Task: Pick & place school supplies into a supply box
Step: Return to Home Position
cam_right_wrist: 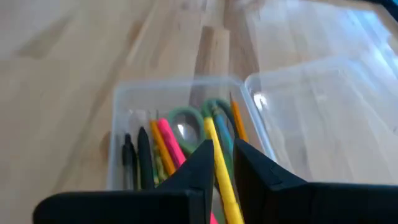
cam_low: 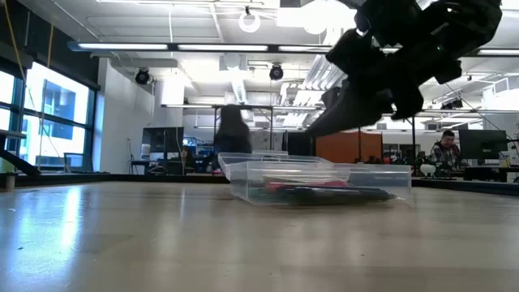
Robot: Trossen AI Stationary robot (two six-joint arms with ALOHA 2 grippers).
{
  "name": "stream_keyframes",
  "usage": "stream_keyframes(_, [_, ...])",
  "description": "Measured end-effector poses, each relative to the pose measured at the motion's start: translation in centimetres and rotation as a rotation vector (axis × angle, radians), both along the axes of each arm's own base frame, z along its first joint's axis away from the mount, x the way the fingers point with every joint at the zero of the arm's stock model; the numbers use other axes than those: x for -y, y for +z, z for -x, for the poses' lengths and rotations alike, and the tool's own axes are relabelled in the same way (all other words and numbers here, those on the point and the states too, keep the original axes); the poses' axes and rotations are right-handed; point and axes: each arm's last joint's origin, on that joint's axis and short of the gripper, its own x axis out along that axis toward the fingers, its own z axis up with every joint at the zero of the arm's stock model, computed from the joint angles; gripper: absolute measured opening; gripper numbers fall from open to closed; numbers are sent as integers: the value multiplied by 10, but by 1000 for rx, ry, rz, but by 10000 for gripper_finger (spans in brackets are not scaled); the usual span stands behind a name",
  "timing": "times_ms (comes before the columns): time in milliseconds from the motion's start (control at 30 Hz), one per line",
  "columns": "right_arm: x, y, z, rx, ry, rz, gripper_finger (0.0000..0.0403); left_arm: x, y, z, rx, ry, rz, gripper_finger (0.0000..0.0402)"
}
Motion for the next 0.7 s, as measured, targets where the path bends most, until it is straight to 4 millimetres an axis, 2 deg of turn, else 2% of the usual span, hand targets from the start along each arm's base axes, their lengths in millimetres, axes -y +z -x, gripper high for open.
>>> stream_keyframes(167, [-4, -5, -1, -15, -7, 24, 44, 0, 0, 0, -2, 0, -2, 156])
stream_keyframes(300, [-7, 8, 1, 29, 11, 41, 53, -1, -1, 1, -16, 0, -12, 156])
stream_keyframes(400, [-10, 36, 5, 88, 32, 47, 59, -7, 4, 12, -48, -14, -42, 156])
stream_keyframes(500, [-15, 70, 19, 124, 76, 88, 59, -22, 15, 33, -93, -1, -26, 156])
stream_keyframes(633, [-17, 121, 54, 177, 121, 122, 53, -47, 16, 68, -249, 64, -78, 156])
stream_keyframes(700, [-15, 140, 77, 207, 121, 100, 48, -61, 14, 88, -334, 113, -98, 156])
